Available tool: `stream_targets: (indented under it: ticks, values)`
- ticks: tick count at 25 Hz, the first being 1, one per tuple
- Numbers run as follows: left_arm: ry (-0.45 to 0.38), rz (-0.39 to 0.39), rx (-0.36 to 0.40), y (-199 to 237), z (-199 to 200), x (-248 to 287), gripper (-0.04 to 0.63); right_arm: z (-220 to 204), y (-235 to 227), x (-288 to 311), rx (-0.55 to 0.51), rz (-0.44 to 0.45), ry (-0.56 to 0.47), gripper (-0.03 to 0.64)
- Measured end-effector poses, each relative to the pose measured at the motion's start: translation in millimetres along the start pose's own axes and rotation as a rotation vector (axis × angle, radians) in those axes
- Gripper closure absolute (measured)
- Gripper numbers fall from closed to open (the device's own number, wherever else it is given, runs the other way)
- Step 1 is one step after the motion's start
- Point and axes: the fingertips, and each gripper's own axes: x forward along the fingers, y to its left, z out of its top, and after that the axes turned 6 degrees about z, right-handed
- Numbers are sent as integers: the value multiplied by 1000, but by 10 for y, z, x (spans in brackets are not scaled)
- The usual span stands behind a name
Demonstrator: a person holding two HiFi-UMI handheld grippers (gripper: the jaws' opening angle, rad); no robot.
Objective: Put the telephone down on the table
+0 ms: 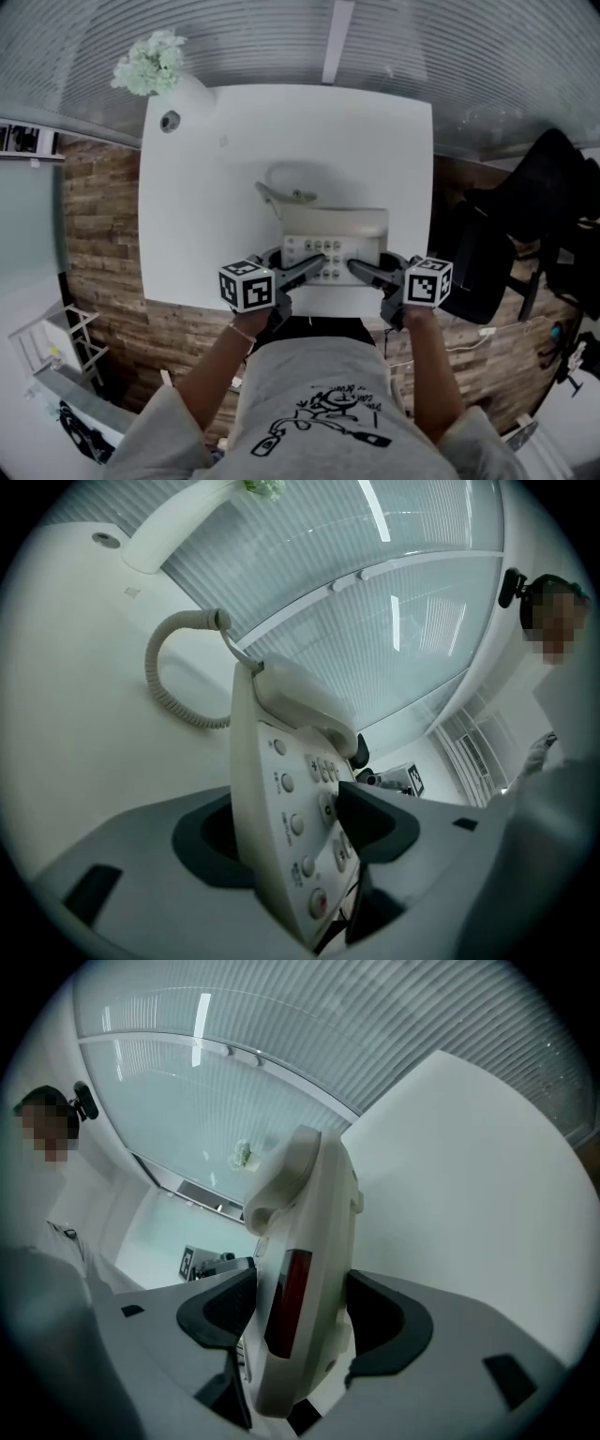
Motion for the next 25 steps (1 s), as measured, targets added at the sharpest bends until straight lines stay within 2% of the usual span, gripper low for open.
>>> stream_targets:
  ticks: [8,21,25]
  values:
    - [18,17,-25,140,-138,92,330,-99,-158,28,24,-7,28,304]
    - [53,59,-17,349,-283,144,319,-262,-369,116,63,-28,57,304]
    - [64,98,1,415,-318,156,304,-288,-422,127,61,-47,73,304]
